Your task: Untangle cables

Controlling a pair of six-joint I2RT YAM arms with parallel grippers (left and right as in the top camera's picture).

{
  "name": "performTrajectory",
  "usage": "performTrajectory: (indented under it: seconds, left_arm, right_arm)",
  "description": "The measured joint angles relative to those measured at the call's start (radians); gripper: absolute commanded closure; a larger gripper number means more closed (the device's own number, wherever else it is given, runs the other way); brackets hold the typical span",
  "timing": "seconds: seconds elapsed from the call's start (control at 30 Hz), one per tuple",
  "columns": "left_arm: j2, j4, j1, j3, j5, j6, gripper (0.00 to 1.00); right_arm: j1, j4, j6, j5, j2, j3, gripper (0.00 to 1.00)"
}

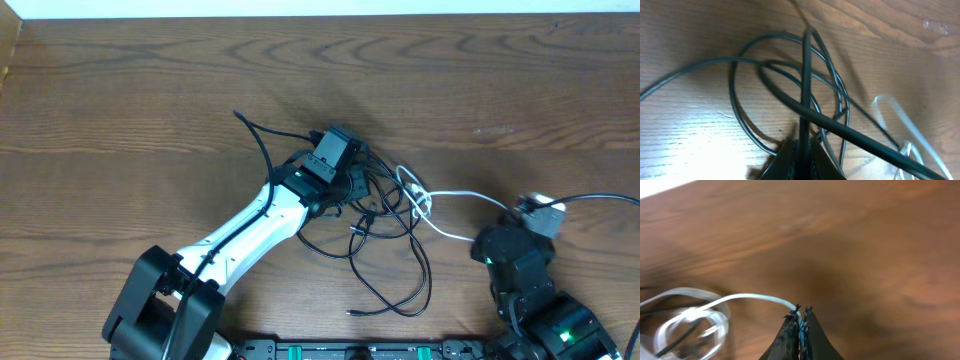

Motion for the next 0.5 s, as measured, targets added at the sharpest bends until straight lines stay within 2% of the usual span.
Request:
performTrajectory:
  seconds: [0.2, 0.5]
  left_arm:
    - [0.0, -0.063, 0.078, 0.0, -0.017, 0.0, 0.92]
    - [0.0, -0.2, 0.285, 0.0, 0.021, 0.008, 0.92]
  right_arm:
    - [-0.093, -0.104, 0.137, 0.05, 0.0, 0.0, 0.99]
    - [-0.167, -0.1, 0.183, -0.047, 0.0, 0.0, 0.99]
